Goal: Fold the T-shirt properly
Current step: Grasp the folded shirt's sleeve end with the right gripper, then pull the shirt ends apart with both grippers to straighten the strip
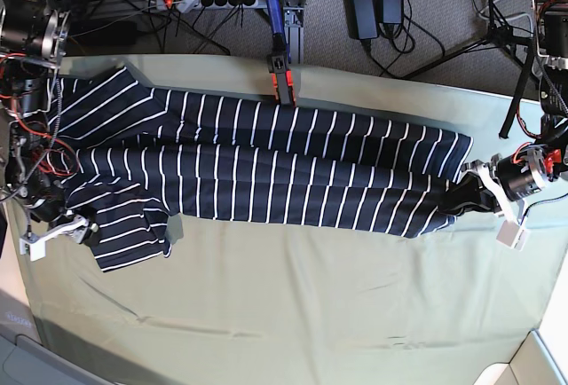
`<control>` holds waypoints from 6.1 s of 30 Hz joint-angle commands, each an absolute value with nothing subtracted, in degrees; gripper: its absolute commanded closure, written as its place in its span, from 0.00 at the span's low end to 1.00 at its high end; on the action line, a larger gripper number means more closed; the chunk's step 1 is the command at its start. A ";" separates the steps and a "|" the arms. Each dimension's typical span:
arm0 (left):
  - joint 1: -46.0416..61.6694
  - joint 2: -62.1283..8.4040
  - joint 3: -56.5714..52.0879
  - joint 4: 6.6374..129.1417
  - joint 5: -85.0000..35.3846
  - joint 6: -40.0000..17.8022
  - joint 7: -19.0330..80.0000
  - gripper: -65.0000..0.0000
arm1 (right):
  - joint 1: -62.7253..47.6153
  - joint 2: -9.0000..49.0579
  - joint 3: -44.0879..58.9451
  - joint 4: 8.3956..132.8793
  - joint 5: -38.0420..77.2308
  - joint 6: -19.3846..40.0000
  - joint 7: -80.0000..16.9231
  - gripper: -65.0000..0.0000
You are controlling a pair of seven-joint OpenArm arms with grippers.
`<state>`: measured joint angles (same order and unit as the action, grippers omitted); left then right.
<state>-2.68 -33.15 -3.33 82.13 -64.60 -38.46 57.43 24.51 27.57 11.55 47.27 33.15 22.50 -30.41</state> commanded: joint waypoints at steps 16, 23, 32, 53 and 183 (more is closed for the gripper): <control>-3.64 -34.13 -3.81 82.98 -65.80 -40.00 56.42 1.00 | 26.15 29.56 12.01 47.99 32.99 25.71 -29.58 0.35; -3.64 -34.13 -3.81 82.98 -65.84 -40.00 56.42 1.00 | 26.13 29.95 12.03 47.77 32.99 25.74 -31.64 0.35; -3.64 -34.13 -3.81 82.98 -66.26 -40.00 56.42 1.00 | 26.13 29.58 12.03 44.16 33.04 25.76 -31.66 0.35; -3.64 -34.11 -3.81 82.98 -66.67 -40.00 56.42 1.00 | 26.00 25.52 11.99 45.12 38.22 26.00 -33.63 0.35; 1.96 -32.25 -5.82 82.52 -50.35 -30.59 45.15 0.45 | -16.56 21.23 30.04 88.33 37.54 27.70 -36.67 1.00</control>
<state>2.85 -31.31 -5.37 81.97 -49.50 -31.48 46.15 -16.80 20.18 29.56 87.74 36.67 23.77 -37.12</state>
